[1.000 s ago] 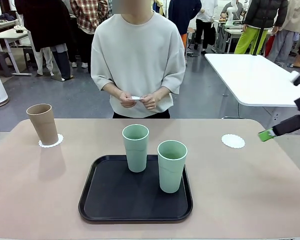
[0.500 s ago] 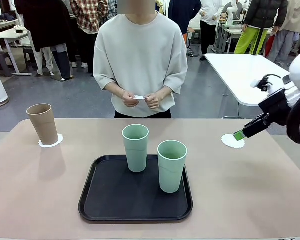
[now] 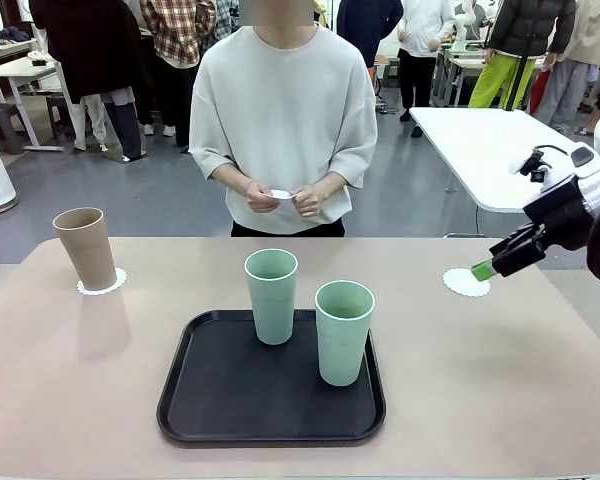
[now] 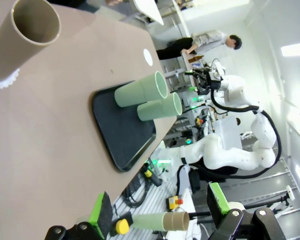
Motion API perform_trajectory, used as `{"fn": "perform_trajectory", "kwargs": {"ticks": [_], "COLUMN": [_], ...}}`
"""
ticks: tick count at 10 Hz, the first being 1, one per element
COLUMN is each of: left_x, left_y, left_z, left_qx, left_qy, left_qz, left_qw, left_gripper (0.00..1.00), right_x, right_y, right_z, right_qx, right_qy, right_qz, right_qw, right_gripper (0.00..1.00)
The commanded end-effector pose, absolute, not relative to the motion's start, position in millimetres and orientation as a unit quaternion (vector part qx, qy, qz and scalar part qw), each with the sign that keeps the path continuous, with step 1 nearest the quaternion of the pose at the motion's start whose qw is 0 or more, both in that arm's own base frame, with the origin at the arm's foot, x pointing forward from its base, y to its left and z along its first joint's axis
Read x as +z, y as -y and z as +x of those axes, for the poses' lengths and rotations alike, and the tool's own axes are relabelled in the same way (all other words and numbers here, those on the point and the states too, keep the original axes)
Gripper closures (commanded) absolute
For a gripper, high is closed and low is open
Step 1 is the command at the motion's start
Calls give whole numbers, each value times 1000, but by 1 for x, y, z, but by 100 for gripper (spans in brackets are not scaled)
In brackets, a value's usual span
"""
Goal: Place coasters on the table and set cups on them.
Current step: Take one Reusable plastic cup from the Flat Tray and place it on a coaster set by the human.
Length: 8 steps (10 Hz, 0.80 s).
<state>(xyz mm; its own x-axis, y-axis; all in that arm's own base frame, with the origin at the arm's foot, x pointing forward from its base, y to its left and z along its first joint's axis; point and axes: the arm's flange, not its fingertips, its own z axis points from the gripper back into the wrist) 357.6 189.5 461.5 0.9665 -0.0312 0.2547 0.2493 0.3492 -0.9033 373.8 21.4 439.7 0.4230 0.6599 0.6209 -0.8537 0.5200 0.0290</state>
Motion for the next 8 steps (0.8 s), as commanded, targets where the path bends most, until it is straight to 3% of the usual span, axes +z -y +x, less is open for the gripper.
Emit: {"fn": "perform_trajectory", "kwargs": {"ticks": [1,3,6,8], "left_x": [463,463,463,463], "left_y": [-190,-190,-190,-190], "left_z": [356,356,356,356], "left_qx": [-87,-87,-87,-87], "left_qy": [101,101,101,101], "left_qz": [-565,-565,-565,-565], "left_qw": [814,814,814,814], "left_gripper": [0,0,0,0], "right_x": [402,374,342,346], "right_y": [-50,-78,-100,-92], "right_z": [372,390,402,399], "right_qx": [579,598,595,577], "right_qy": [325,347,331,323], "right_qz": [196,230,296,290], "right_qw": [721,685,669,692], "right_gripper": [0,0,0,0]}}
